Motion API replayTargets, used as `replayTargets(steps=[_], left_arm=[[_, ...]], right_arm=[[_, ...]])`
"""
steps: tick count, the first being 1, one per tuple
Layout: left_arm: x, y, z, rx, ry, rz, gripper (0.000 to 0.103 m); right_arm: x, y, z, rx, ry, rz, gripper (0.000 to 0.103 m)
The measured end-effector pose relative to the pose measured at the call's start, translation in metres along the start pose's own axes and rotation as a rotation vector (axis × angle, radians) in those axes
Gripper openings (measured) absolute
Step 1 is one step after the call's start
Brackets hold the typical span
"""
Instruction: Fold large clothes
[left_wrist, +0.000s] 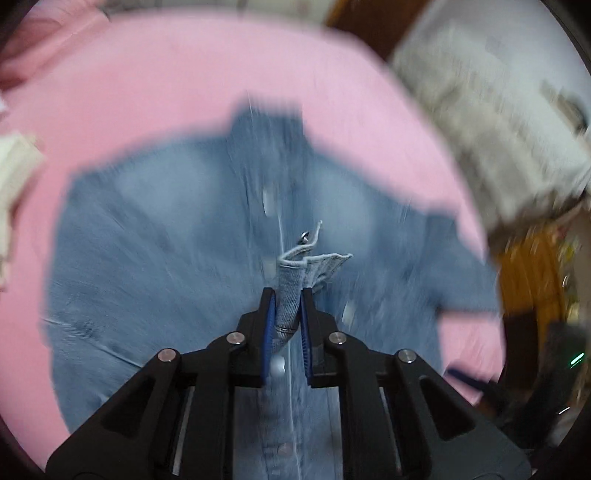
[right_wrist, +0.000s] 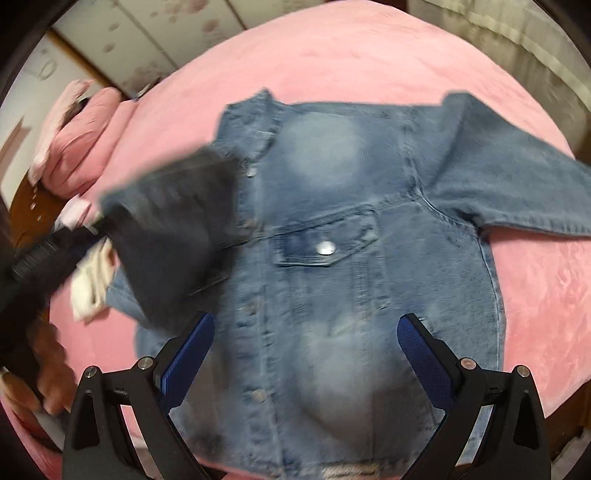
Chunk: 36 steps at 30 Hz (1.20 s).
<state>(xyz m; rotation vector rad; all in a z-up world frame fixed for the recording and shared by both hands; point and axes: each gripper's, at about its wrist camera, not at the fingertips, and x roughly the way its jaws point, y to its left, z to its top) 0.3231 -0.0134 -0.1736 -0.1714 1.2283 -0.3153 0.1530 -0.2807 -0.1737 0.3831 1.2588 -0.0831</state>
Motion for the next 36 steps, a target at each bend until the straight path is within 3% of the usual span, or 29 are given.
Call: replayTargets(steps=[2,3,5,8,11,14,17,21,25,30,34,35,36], left_arm=[[0.041,0.001,-0.019,0.025,0.178,0.023,0.023],[0.050,-0.002,-0.033,0.030,0.228,0.012,0.030],[0.050,-0.010,-0.051,0.054,0.254,0.008,0.051],[0.039,0.003,-0.077,0.094,0.288,0.015,0.064],[0.029,0.034,-0.103,0.099,0.326,0.062,0.066],[0.021,0.073,-0.117,0.081,0.362,0.186,0.066],[0.015,0.115,-0.128,0.036,0.394,0.286,0.066],[0.005,0.157,-0.135,-0.037,0.409,0.351,0.066],[-0.008,0.187,-0.137,-0.105,0.391,0.377,0.066],[-0.017,0.199,-0.134,-0.112,0.372,0.384,0.066],[-0.017,0.197,-0.132,-0.049,0.341,0.443,0.066],[-0.015,0.197,-0.131,-0.032,0.333,0.466,0.066],[-0.013,0.196,-0.129,-0.021,0.330,0.485,0.066]], right_arm=[[0.022,-0.017,0.002,0.030,0.027,-0.015,0.101],[0.031,-0.022,0.003,0.045,0.044,-0.021,0.101],[0.047,-0.034,0.005,0.088,0.080,-0.010,0.101],[0.063,-0.044,0.004,0.170,0.118,0.078,0.097],[0.080,-0.044,-0.003,0.231,0.173,0.189,0.082],[0.100,-0.035,-0.019,0.279,0.251,0.235,0.068],[0.109,-0.023,-0.035,0.325,0.265,0.295,0.068],[0.113,-0.019,-0.050,0.448,0.263,0.377,0.068],[0.098,-0.015,-0.057,0.483,0.216,0.421,0.079],[0.103,-0.011,-0.057,0.461,0.234,0.382,0.077],[0.123,-0.014,-0.047,0.465,0.291,0.310,0.024],[0.126,-0.011,-0.042,0.440,0.300,0.287,0.014],[0.126,-0.014,-0.037,0.405,0.302,0.282,0.012]])
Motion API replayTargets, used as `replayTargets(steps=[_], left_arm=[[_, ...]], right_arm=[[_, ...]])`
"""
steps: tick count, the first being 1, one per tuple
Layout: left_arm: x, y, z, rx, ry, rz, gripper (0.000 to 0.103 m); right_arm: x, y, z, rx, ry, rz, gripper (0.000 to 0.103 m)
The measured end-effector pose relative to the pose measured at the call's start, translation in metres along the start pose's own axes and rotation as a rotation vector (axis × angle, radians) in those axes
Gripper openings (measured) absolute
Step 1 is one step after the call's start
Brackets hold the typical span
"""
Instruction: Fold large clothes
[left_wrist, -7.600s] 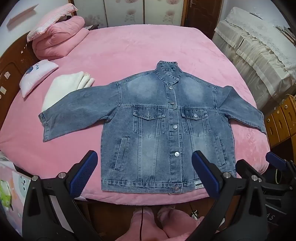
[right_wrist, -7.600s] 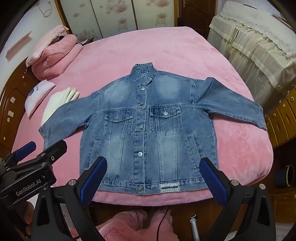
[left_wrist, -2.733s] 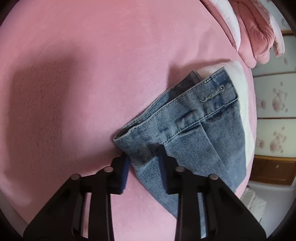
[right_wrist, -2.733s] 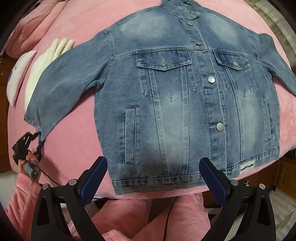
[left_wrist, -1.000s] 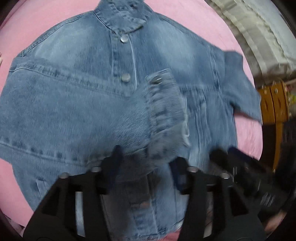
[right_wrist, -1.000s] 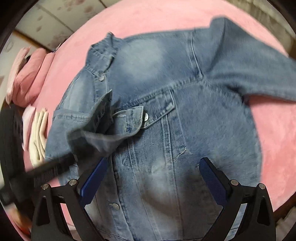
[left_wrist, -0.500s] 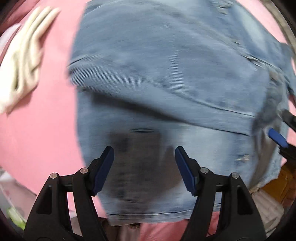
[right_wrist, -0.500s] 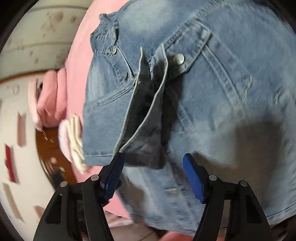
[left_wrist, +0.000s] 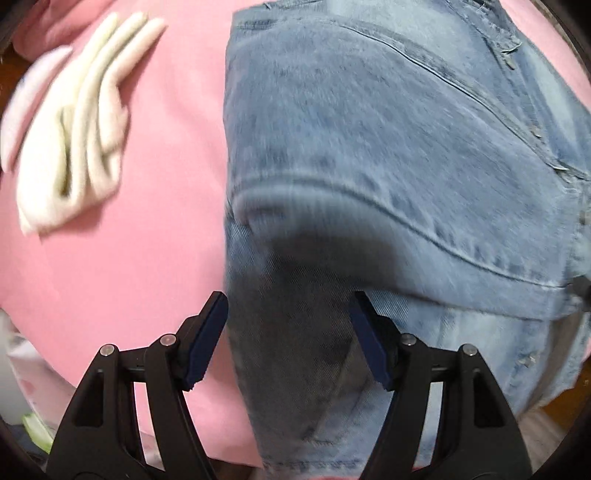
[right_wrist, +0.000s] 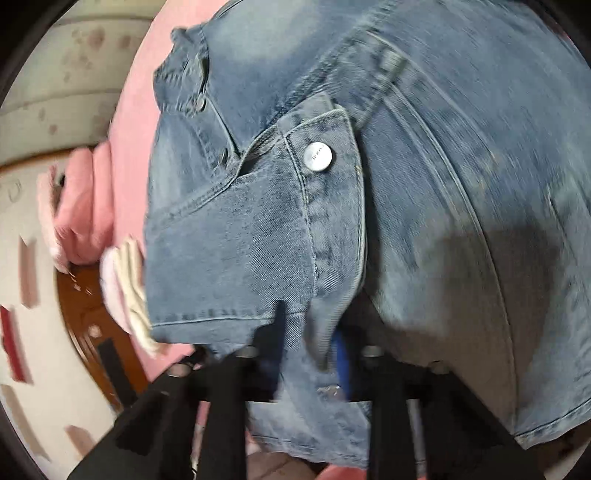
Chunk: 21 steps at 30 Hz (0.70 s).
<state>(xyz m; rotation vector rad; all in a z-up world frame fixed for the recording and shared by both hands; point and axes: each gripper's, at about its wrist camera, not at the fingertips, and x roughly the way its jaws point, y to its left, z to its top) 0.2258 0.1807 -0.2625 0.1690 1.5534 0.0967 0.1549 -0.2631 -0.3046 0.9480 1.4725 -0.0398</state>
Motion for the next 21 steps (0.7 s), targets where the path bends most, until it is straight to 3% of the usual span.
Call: replayTargets(steps=[2,6,9,13,17,21], left_arm=[[-0.001,0.002,0.005,0.003,-0.004,0.015,0.066],[-0.008,0.020,0.012,-0.033,-0.036,-0.006,0.064],[0.000,0.029,0.005,-0.053,-0.038,0.007,0.064],[0.005,0.042,-0.002,-0.101,-0.011,0.031,0.059],[0.013,0.052,-0.004,-0.140,0.016,0.021,0.059],[0.012,0.056,-0.014,-0.145,0.029,0.022,0.059]], right_arm=[[-0.005,0.026,0.005,-0.140,-0.018,0.026,0.009],[-0.039,0.094,0.009,-0.437,-0.144,0.004,0.008],[-0.075,0.146,0.012,-0.629,-0.276,-0.016,0.008],[-0.122,0.194,0.017,-0.834,-0.457,0.023,0.008],[-0.121,0.187,0.032,-0.856,-0.475,-0.020,0.008],[-0.065,0.118,0.076,-0.648,-0.377,-0.167,0.008]])
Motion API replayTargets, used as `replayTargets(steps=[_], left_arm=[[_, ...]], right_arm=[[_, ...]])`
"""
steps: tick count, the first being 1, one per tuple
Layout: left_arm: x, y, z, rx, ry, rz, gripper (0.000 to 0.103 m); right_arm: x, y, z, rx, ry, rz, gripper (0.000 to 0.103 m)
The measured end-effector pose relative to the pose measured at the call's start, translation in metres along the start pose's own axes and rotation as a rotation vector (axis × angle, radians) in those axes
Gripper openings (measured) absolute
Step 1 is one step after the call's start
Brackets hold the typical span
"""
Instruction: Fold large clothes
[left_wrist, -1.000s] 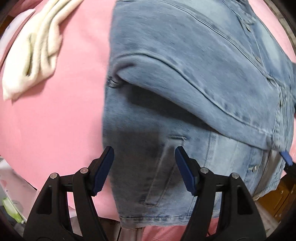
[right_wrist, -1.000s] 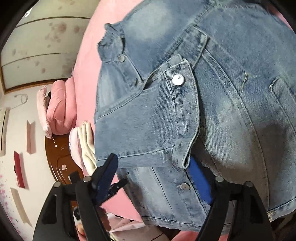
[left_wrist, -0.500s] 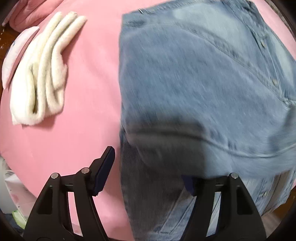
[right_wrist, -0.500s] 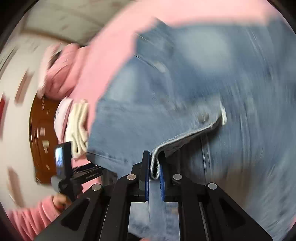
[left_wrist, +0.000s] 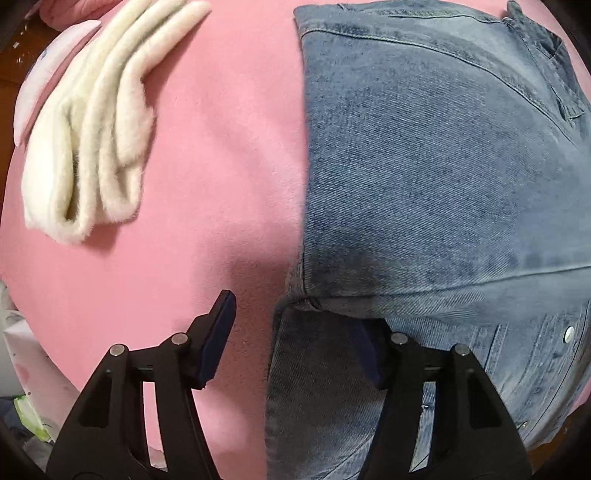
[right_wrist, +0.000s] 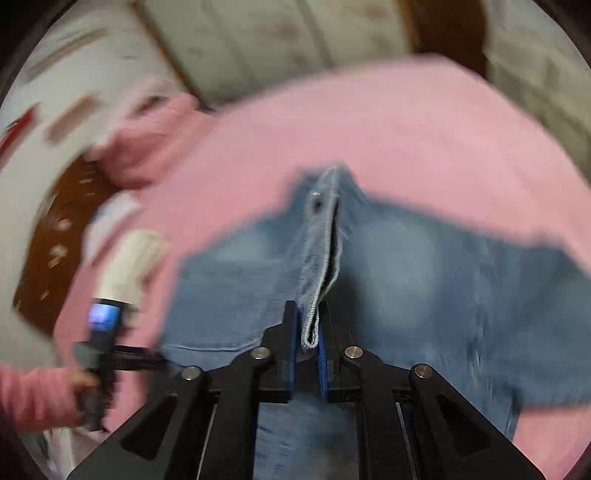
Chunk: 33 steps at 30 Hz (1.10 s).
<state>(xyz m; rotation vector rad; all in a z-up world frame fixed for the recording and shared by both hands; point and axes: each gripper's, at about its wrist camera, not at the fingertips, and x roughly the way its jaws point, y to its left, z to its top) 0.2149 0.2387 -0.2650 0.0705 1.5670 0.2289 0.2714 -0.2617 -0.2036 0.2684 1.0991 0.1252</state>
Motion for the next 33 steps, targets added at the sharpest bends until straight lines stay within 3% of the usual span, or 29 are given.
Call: replayTargets(steps=[1,2,4,5,7,10,12,14,17,20,23,25,27,29,33], left_arm=[[-0.001,0.001,-0.004,0.002,0.002,0.001,0.059],[-0.002,0.003,-0.005,0.002,0.003,0.004,0.059],[-0.006,0.007,-0.010,-0.013,0.015,0.024,0.059],[-0.010,0.009,-0.015,-0.026,0.019,0.034,0.059],[-0.024,0.008,-0.026,-0.042,-0.007,0.038,0.055],[-0.059,0.006,-0.052,-0.049,-0.101,-0.003,0.037],[-0.081,0.000,-0.070,-0.042,-0.149,-0.132,0.024],[-0.094,-0.010,-0.081,-0.051,-0.164,-0.237,0.014],[-0.088,-0.030,-0.065,-0.130,-0.133,-0.368,0.008],[-0.075,-0.029,-0.053,-0.269,-0.071,-0.361,0.008],[-0.046,-0.024,-0.036,-0.289,-0.030,-0.360,0.008],[-0.043,-0.025,-0.035,-0.252,-0.017,-0.352,0.008],[-0.042,-0.020,-0.037,-0.229,-0.014,-0.364,0.008],[-0.040,-0.011,-0.041,-0.250,-0.009,-0.402,0.007],[-0.035,0.008,-0.045,-0.277,0.013,-0.445,0.001]], right_arm=[[0.016,-0.019,-0.011,0.036,0.057,-0.061,0.008],[0.047,-0.040,-0.022,0.079,0.179,-0.208,0.008],[0.071,-0.064,-0.040,0.121,0.321,-0.378,0.008],[0.071,-0.074,-0.045,0.167,0.332,-0.440,0.008],[0.055,-0.079,-0.048,0.241,0.258,-0.442,0.008],[0.031,-0.067,-0.051,0.310,0.139,-0.404,0.009],[0.030,-0.045,-0.051,0.318,0.122,-0.283,0.008],[0.046,-0.018,-0.050,0.292,0.180,-0.048,0.008],[0.081,0.042,-0.040,0.198,0.262,0.157,0.008],[0.124,0.098,-0.042,0.151,0.321,0.325,0.008],[0.180,0.129,-0.053,0.211,0.436,0.446,0.008],[0.196,0.136,-0.056,0.208,0.432,0.424,0.008],[0.191,0.129,-0.063,0.208,0.371,0.363,0.007],[0.187,0.094,-0.065,0.287,0.311,0.315,0.001],[0.165,-0.009,-0.068,0.467,0.193,0.235,0.000]])
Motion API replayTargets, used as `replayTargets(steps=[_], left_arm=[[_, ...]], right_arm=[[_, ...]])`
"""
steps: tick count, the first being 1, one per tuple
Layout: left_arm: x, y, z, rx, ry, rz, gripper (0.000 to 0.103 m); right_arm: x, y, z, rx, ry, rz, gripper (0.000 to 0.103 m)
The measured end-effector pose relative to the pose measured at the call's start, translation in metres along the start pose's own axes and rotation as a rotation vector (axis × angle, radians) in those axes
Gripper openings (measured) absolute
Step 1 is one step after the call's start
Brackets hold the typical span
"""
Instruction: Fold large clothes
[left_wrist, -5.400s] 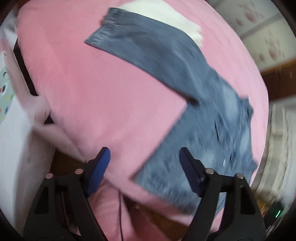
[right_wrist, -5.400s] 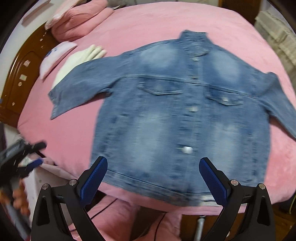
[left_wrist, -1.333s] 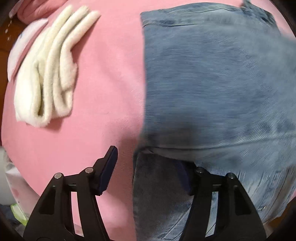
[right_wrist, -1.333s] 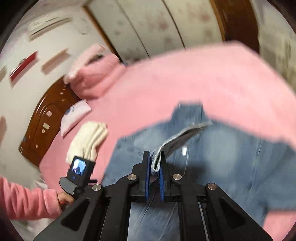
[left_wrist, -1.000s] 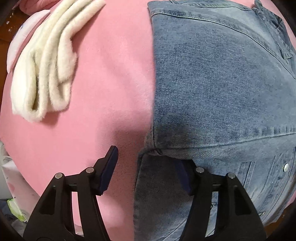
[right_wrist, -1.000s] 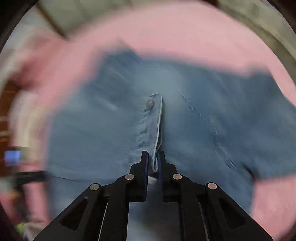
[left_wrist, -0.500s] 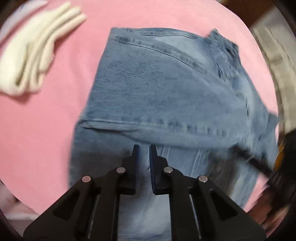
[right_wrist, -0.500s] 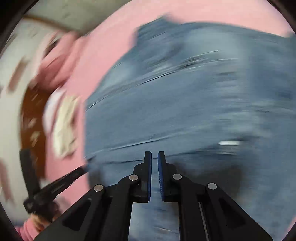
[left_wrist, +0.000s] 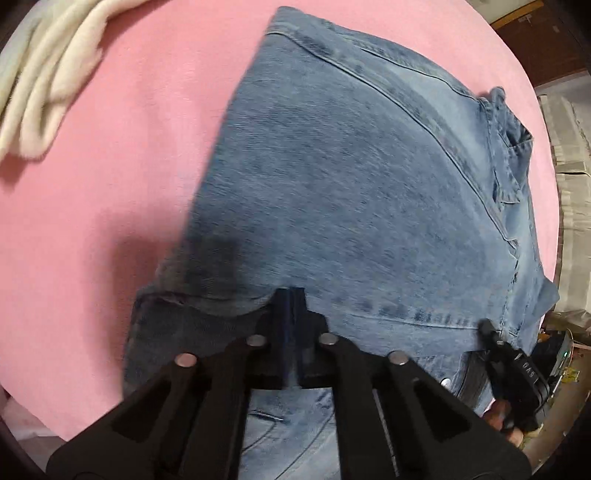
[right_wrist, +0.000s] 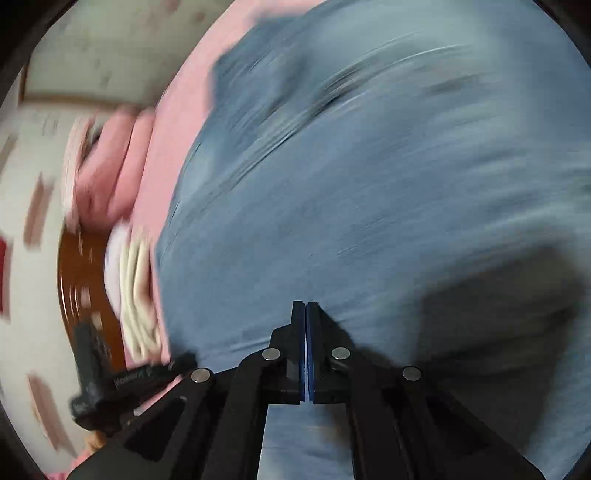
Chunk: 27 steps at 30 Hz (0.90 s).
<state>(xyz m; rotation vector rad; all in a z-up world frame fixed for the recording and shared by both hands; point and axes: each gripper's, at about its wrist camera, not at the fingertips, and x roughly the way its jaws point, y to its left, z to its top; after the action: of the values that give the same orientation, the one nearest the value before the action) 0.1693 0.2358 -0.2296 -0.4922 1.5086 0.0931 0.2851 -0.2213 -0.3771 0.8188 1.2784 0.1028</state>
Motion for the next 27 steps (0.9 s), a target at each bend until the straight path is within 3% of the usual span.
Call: replayTargets(steps=[2,4,5,7,8,10,12,15,17,20,22,24,27], left_arm=[[-0.001,0.003,0.001,0.007,0.006,-0.003,0.001],[0.006,0.002,0.003,0.025,0.002,0.028,0.001],[0.016,-0.004,0.016,0.039,-0.001,0.052,0.001],[0.004,-0.020,0.010,0.104,-0.044,0.106,0.001],[-0.005,-0.030,0.005,0.149,-0.076,0.083,0.001],[-0.023,-0.047,-0.005,0.226,-0.106,-0.018,0.001],[-0.030,-0.062,-0.009,0.285,-0.089,-0.108,0.001],[-0.012,-0.083,0.014,0.298,-0.061,-0.145,0.001],[0.009,-0.083,0.040,0.261,-0.076,-0.135,0.001],[0.059,-0.080,0.086,0.176,-0.098,-0.136,0.001],[0.074,-0.075,0.119,0.141,-0.121,-0.148,0.001],[0.077,-0.074,0.137,0.143,-0.145,-0.138,0.001],[0.087,-0.065,0.168,0.161,-0.189,-0.085,0.001]], right_arm=[[-0.034,-0.038,0.011,0.057,-0.114,-0.058,0.000],[-0.054,-0.049,0.016,0.061,-0.164,-0.102,0.000],[-0.062,-0.045,0.017,0.049,-0.205,-0.248,0.000],[-0.070,-0.030,0.016,0.041,-0.276,-0.431,0.000],[-0.078,-0.025,0.017,0.042,-0.299,-0.414,0.000],[-0.084,-0.015,0.017,0.040,-0.322,-0.285,0.000],[-0.063,0.013,0.010,0.016,-0.258,-0.130,0.000],[-0.003,0.053,-0.005,-0.021,-0.033,0.119,0.000],[0.049,0.087,-0.017,-0.071,0.097,0.203,0.000],[0.110,0.119,-0.023,-0.101,0.213,0.243,0.000],[0.145,0.131,-0.020,-0.140,0.237,0.226,0.000],[0.165,0.141,-0.008,-0.184,0.232,0.222,0.000],[0.175,0.146,0.025,-0.213,0.147,0.170,0.000]])
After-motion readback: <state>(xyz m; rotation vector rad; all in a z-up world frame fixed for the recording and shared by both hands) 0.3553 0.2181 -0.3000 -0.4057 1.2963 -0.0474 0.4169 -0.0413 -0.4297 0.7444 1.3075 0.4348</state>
